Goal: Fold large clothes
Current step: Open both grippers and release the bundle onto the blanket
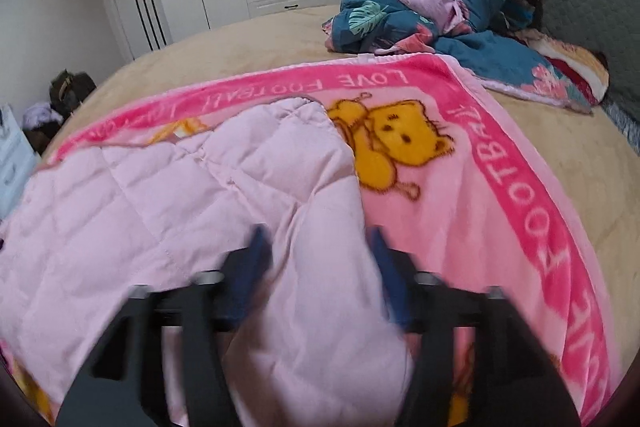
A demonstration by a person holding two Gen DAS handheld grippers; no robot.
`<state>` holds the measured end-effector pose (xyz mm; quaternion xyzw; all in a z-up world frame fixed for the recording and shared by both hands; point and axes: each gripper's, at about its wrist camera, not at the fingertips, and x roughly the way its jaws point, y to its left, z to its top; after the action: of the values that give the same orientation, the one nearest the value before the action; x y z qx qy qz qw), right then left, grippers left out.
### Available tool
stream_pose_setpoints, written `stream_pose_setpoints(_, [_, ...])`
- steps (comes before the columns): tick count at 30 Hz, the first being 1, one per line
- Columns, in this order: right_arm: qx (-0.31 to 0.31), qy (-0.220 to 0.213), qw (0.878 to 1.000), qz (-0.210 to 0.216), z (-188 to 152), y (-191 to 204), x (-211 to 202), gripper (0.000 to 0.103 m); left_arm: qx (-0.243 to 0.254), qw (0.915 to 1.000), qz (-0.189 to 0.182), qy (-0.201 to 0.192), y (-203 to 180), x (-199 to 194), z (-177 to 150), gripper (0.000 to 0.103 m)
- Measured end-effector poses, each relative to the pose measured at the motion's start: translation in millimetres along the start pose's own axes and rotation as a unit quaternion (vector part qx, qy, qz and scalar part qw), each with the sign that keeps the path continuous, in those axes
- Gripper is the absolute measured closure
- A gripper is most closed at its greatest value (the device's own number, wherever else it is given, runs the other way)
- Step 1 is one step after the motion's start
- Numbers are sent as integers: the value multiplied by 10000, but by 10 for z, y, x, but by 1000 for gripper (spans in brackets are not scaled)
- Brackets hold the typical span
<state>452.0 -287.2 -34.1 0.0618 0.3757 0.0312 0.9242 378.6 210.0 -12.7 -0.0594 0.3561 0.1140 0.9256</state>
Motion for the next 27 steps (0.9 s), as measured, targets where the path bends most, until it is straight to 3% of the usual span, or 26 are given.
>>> stream_pose_setpoints(1, [75,-53,9999,76,-9,-18,-69,19,-7,10000,-3,-11,19,-62,-5,62])
stream_pose_setpoints(2, [149,-123,9997,136,-27,-33,-168,16,-34,10000,-11,-29,26,-119,-5,46])
stream_pose_setpoints(3, [179,-195,9994,238,-38,-39,-265,12,-58,10000,-51,-52,33,-180,-9,39])
stream_pose_setpoints(4, [184,-236,9991,312,-39,-28,-353,9,-73,9999,-86,-82,28,-221,-7,39])
stream_pose_setpoints(5, [179,-282,9986,399,-58,-17,-450,7,-80,9998,-114,-123,28,-273,-4,37])
stream_pose_setpoints(9, [2,-523,9968,606,-106,72,-858,4,-105,9990,-298,-309,21,-583,-17,9])
stream_pose_setpoints(15, [-269,-896,9934,670,-209,197,-1389,4,-28,9980,-436,-467,-18,-989,-100,9])
stream_pose_setpoints(27, [-408,-1114,9896,816,-459,287,-1978,4,217,9972,-473,-537,-134,-1486,-464,9])
